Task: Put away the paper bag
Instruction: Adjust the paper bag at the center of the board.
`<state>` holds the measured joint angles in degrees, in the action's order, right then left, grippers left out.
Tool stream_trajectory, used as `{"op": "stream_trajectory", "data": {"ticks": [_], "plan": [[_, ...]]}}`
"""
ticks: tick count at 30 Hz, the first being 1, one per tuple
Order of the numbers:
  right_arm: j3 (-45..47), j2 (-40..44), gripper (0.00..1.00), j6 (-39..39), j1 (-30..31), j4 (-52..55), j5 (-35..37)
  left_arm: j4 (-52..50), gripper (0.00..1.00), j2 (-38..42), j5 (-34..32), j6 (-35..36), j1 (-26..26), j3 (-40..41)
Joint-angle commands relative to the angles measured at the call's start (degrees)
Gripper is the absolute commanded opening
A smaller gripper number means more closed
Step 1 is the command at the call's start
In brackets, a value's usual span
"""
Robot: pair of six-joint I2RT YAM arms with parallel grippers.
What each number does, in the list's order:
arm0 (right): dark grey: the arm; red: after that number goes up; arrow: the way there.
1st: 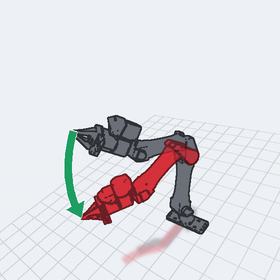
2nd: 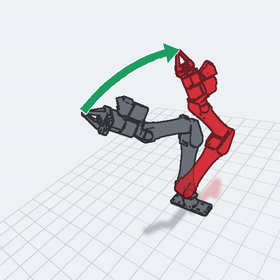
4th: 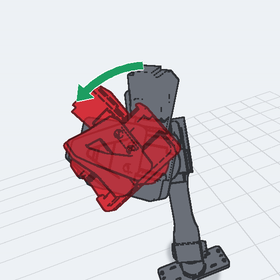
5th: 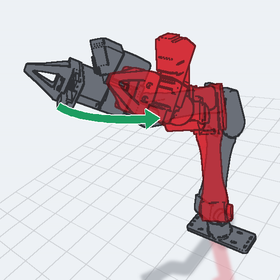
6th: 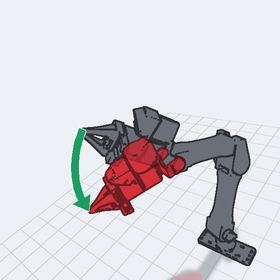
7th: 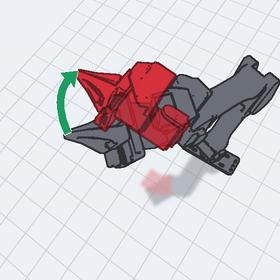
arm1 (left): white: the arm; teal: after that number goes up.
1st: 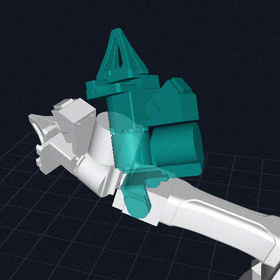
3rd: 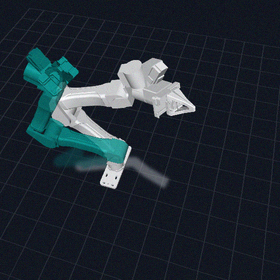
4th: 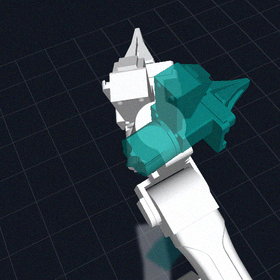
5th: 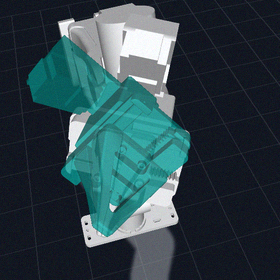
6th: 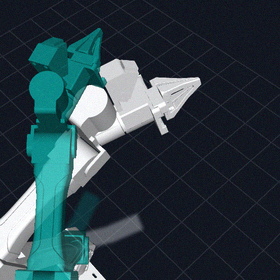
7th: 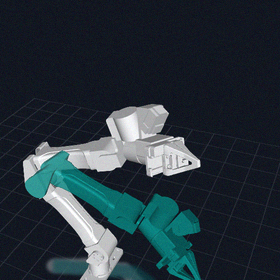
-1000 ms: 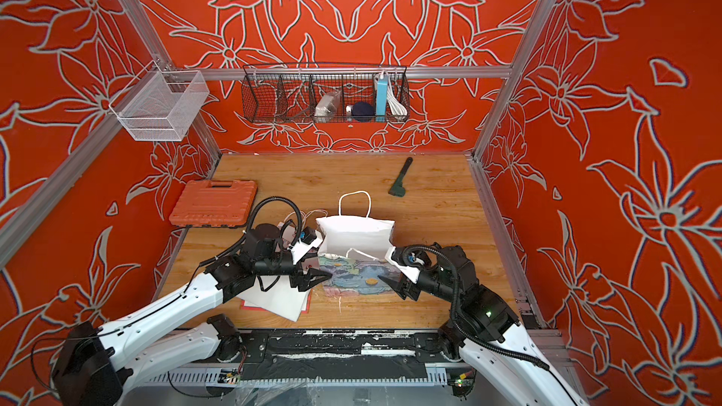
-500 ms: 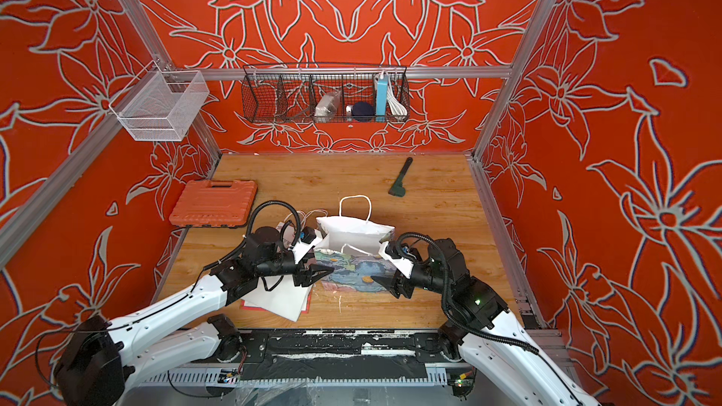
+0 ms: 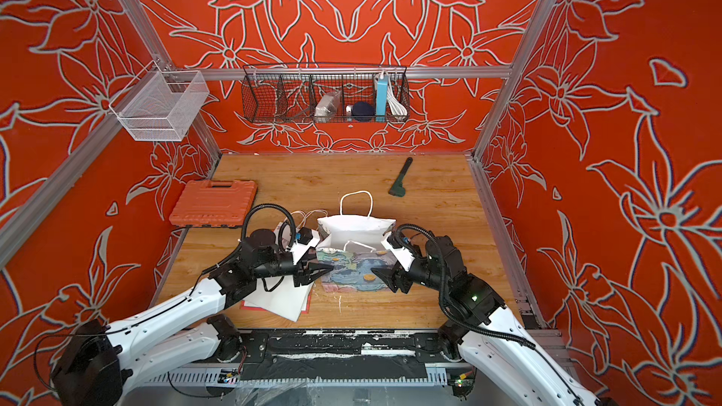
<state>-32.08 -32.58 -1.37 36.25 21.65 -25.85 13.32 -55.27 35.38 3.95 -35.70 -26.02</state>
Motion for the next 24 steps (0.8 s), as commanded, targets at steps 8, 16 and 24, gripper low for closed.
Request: {"op": "stream_trajectory", "data": {"ticks": [8, 16, 24], "plan": [[1.8, -1.9, 0.77, 8.7, -1.4, -13.9, -5.8, 12.6, 0.38, -5.9, 4.0, -6.5, -0.2, -0.4], [1.6, -2.5, 0.75, 9.3, -5.4, -12.3, -3.8, 11.6, 0.29, -5.8, 0.0, -4.2, -0.2, -1.0], [-0.2, -1.2, 0.73, 4.3, -8.3, -4.6, -1.7, 6.4, 0.69, -2.9, -6.4, -10.0, -0.3, -0.5]]}}
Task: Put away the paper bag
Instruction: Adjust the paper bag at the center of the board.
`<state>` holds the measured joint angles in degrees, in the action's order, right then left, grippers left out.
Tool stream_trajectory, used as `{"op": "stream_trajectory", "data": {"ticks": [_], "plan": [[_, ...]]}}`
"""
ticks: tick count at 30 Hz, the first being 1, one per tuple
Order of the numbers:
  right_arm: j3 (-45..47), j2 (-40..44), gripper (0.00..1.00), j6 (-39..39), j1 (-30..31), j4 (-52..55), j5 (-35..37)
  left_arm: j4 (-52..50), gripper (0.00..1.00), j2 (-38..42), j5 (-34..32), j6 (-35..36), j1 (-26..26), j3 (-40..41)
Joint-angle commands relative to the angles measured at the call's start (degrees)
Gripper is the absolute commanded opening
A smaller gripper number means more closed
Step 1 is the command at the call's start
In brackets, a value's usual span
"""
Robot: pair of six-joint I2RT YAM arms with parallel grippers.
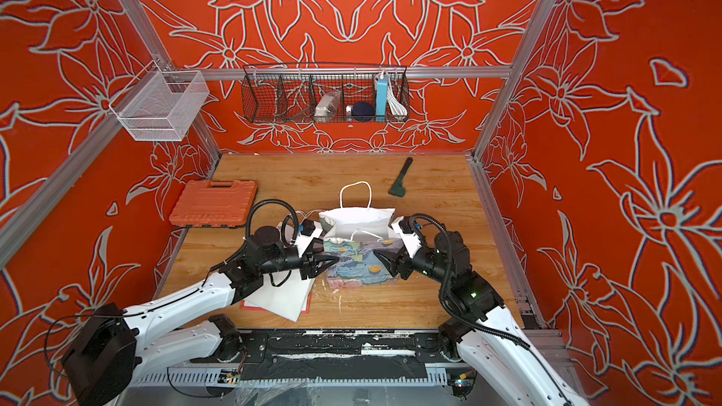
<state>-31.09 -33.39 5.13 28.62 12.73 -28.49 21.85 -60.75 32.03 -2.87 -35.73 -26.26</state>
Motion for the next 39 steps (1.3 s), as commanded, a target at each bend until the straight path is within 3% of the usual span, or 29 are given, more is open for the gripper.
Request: {"op": "stream_trajectory", "data": {"ticks": [1, 8, 12, 19, 25, 31, 39], "plan": [[-1.6, -0.7, 0.72, -2.4, -0.9, 5.4, 1.1, -3.0, 0.73, 3.6, -4.5, -4.4, -0.8, 0.5], [-2.6, -1.3, 0.72, -2.7, -1.3, 7.0, 0.1, -10.5, 0.85, 12.9, -25.1, -17.7, -9.5, 7.7], [-3.1, -1.7, 0.71, -2.6, -1.5, 7.0, -0.4, -15.0, 0.87, 18.2, -33.2, -23.8, -10.8, 10.2], [-3.3, -1.8, 0.71, -2.1, -1.6, 6.5, -0.6, -14.2, 0.89, 17.3, -30.2, -33.3, -12.0, 11.3], [-3.0, -2.7, 0.71, -2.3, -1.6, 6.0, -0.8, -11.5, 0.89, 7.0, -30.7, -37.6, -12.6, 9.2], [-3.4, -3.0, 0.71, -3.2, -1.6, 6.5, -1.4, -3.9, 0.79, -2.8, -27.6, -40.3, -12.6, 7.7], [-3.1, -3.2, 0.71, -3.5, -1.7, 6.6, -2.2, -13.2, 0.47, -5.9, -34.3, -43.0, -12.6, 2.5]]}}
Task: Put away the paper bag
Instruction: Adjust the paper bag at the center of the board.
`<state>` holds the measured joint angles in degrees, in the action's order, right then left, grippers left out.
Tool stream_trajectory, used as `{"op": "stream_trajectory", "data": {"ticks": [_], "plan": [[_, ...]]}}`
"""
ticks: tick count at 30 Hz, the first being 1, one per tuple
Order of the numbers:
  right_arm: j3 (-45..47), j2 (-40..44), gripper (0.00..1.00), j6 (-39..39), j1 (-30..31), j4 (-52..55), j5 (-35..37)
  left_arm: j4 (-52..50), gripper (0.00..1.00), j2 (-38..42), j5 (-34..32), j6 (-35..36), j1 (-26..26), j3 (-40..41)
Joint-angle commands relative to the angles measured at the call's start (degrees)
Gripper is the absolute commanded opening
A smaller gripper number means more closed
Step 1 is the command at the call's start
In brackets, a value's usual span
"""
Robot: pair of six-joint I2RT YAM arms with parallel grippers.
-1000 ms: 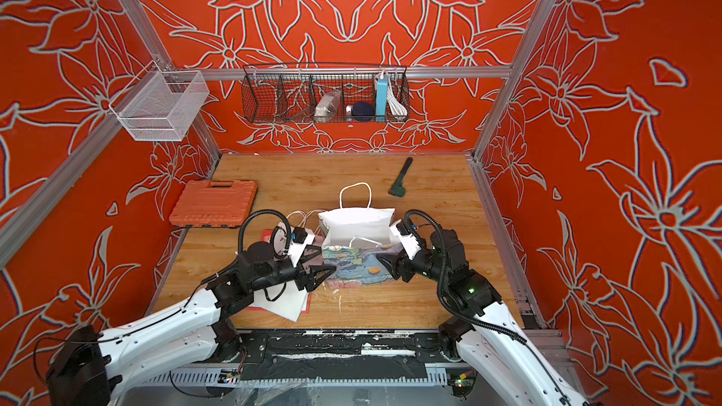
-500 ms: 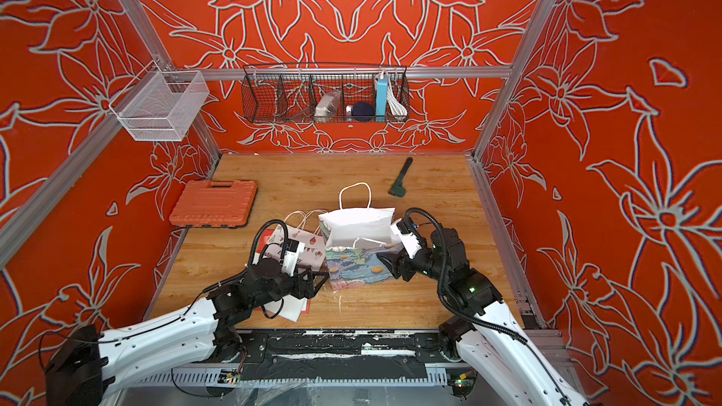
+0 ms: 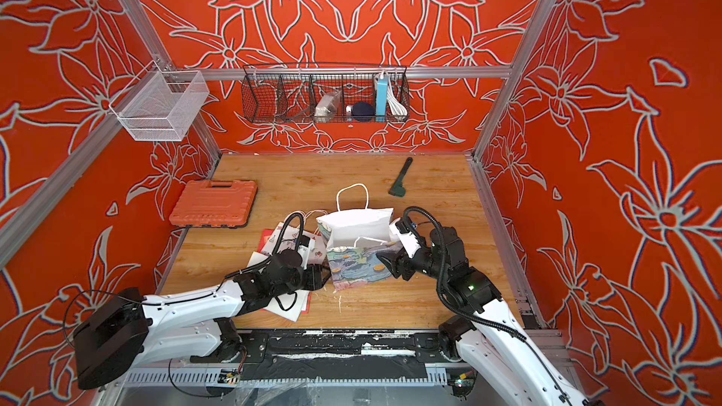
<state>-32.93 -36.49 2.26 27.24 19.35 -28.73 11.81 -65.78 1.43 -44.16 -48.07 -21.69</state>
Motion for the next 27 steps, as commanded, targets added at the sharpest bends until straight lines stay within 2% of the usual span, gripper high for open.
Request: {"op": "stream_trajectory", "data": {"ticks": [1, 4, 9, 14, 20, 23, 27], "plan": [[-1.4, -0.2, 0.71, -0.5, -0.4, -0.1, -2.1, -3.4, 0.44, -1.7, -4.0, -1.6, -0.3, -2.7], [-1.4, 0.0, 0.70, -0.5, -0.4, 0.0, -2.3, -5.1, 0.37, -4.6, -3.7, -1.3, -0.3, -5.0], [-1.6, 0.3, 0.70, -0.2, -0.4, 0.0, -2.7, -6.5, 0.17, -9.2, -3.9, -1.3, -0.3, -8.3], [-1.4, 0.4, 0.70, 0.2, -0.5, -0.1, -3.0, -3.0, 0.05, -13.5, 1.2, -2.2, -0.3, -10.5], [-1.4, 0.7, 0.69, 0.3, -0.5, 0.1, -3.1, -1.4, 0.04, -16.6, 1.1, -4.1, -0.3, -10.7], [-1.4, 0.7, 0.69, 0.2, -0.6, 0.4, -2.9, -1.5, 0.05, -15.1, -0.1, -4.4, -0.3, -10.4], [-1.4, 1.1, 0.70, 0.2, -0.7, 0.5, -2.9, -6.2, 0.17, -7.4, -6.1, -4.2, -0.3, -8.8]]}}
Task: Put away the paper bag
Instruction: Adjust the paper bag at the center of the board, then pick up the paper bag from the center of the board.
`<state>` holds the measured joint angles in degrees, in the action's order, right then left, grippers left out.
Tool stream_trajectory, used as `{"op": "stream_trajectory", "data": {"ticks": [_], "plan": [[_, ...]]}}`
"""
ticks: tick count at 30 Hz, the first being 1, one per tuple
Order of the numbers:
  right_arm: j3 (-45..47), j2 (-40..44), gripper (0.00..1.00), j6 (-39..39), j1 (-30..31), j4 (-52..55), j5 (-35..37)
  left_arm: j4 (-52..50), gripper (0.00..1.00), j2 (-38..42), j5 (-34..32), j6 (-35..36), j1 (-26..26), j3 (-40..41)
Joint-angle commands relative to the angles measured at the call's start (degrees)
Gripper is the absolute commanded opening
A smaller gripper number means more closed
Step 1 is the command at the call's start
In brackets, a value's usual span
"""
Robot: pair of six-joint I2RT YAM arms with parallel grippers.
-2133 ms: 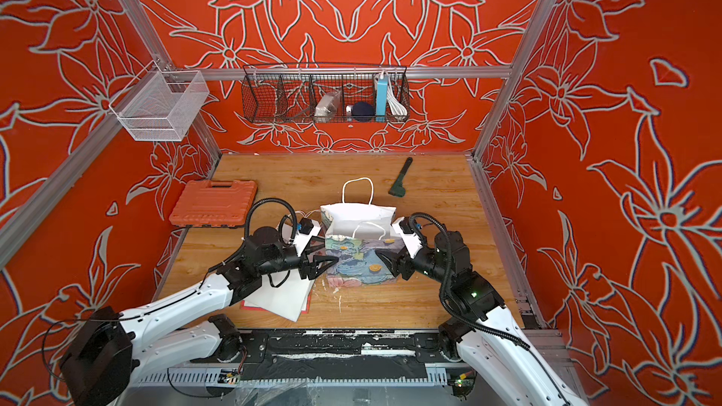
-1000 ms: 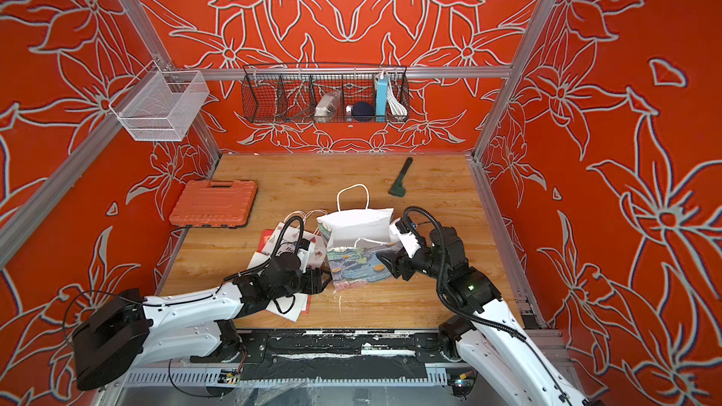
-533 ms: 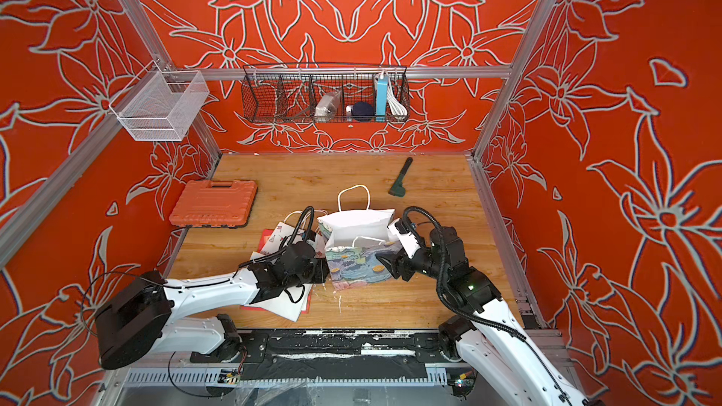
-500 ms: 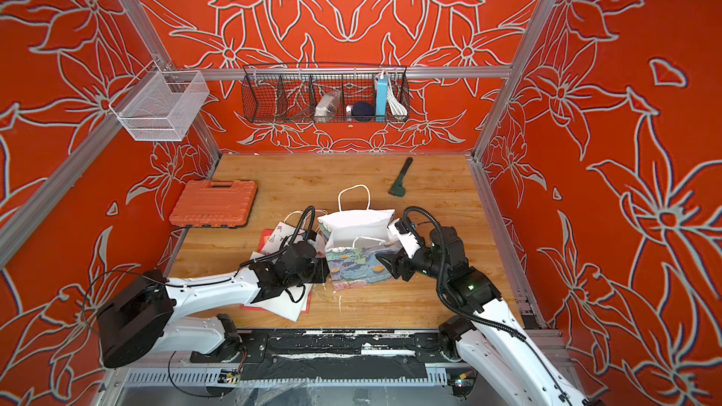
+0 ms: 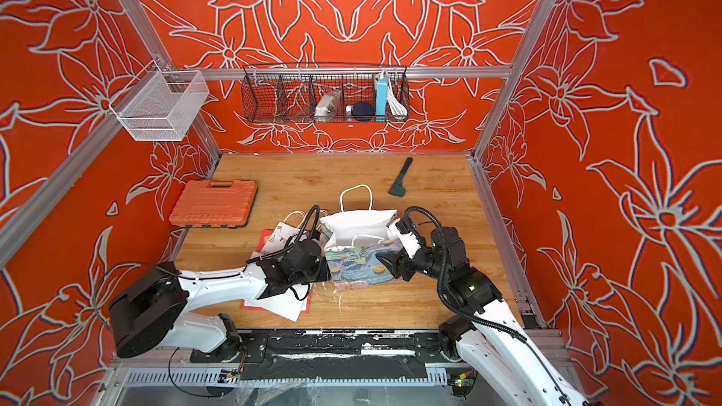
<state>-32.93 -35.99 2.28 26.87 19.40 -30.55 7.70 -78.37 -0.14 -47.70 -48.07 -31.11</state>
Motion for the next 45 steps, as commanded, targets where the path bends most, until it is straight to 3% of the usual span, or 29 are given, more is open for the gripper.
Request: {"op": "stream_trajectory", "data": {"ticks": [1, 6, 9, 11, 13, 15, 18, 21, 25, 32, 39, 45], "plan": [[-1.3, 0.7, 0.69, 0.1, -0.4, 0.6, -1.1, -3.7, 0.21, 8.0, -6.4, -0.2, -0.3, 1.3], [-1.3, 0.7, 0.69, 0.2, -0.5, 0.6, -1.3, -10.7, 0.39, 23.7, -13.2, 6.1, -0.2, 4.4], [-1.3, 0.8, 0.69, 0.3, -0.5, 0.7, -1.3, -12.1, 0.51, 33.4, -12.4, 14.5, -0.2, 6.2], [-1.3, 0.8, 0.69, 0.2, -0.5, 0.8, -1.4, -12.6, 0.59, 38.9, -7.0, 21.6, 0.5, 6.9], [-1.3, 0.8, 0.69, 0.3, -0.5, 0.6, -1.6, -12.7, 0.71, 43.4, 6.3, 29.1, 3.1, 7.9], [-1.3, 0.8, 0.69, 0.3, -0.6, 0.6, -1.7, -14.7, 0.77, 46.5, 15.6, 33.8, 5.4, 7.5], [-1.4, 0.8, 0.69, -0.1, -0.5, 0.8, -2.1, -16.4, 0.87, 49.1, 20.6, 39.2, 6.2, 6.0], [-1.4, 0.8, 0.69, -0.2, -0.5, 0.9, -2.9, -16.5, 0.93, 48.7, 19.6, 43.6, 6.2, 4.3], [-1.4, 0.8, 0.68, -0.5, -0.5, 1.0, -3.7, -13.3, 0.99, 45.8, 11.4, 49.1, 6.6, 1.6], [-1.1, 0.5, 0.67, -0.4, -0.5, -0.2, -4.2, -10.7, 0.99, 37.4, 27.2, 52.4, 15.3, -4.2], [-1.4, -0.9, 0.64, -0.9, -0.5, -1.3, -5.1, -8.2, 0.99, 31.4, 28.8, 55.6, 16.6, -6.9], [-2.1, -2.7, 0.60, -0.9, -0.5, -3.0, -5.9, -8.9, 0.99, 27.2, 36.5, 58.9, 17.8, -9.0]]}}
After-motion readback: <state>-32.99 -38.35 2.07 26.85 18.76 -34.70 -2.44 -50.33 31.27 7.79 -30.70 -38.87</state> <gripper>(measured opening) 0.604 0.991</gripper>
